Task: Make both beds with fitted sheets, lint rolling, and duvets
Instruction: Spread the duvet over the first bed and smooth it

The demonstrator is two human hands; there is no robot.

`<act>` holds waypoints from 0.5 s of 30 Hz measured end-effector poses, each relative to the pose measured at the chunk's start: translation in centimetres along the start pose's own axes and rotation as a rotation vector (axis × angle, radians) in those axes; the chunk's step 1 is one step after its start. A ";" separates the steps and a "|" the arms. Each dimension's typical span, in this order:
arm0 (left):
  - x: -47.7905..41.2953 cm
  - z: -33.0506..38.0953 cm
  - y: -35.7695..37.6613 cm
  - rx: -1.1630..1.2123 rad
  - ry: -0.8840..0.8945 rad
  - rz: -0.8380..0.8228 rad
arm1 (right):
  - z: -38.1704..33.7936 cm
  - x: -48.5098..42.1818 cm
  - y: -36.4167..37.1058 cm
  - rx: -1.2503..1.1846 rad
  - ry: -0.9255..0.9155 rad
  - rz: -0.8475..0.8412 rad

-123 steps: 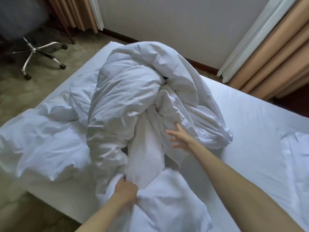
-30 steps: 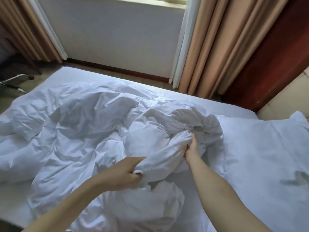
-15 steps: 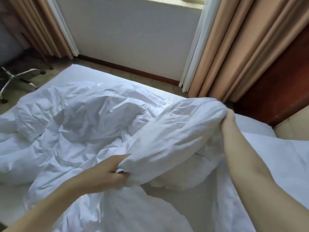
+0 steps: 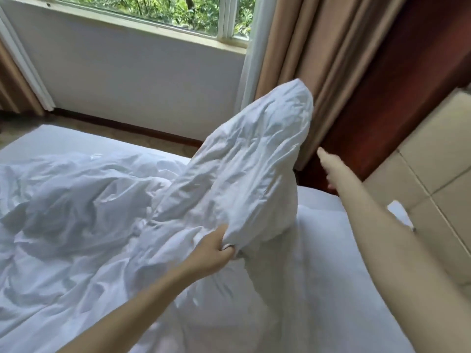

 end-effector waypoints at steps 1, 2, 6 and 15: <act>-0.1 -0.9 1.2 -0.017 -0.042 -0.035 | 4.4 0.4 1.4 0.061 0.094 -0.093; 0.1 -1.6 2.5 -0.020 -0.079 -0.090 | 10.6 1.0 3.4 0.106 0.218 -0.201; 3.5 -7.1 5.0 -0.126 -0.271 -0.218 | 32.0 7.5 9.4 0.239 0.587 -0.482; 20.2 -24.4 3.9 -0.071 -0.704 -0.123 | 41.5 15.7 13.7 0.251 0.570 -0.537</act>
Point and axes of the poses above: each hand's wrist, its own x-axis away from the middle knuckle, its own y-axis out of the palm, z = x × y, the point moved 8 cm from there along -x, towards the middle knuckle, and after that the axes turned 5 degrees about -z, right-handed, at the moved point
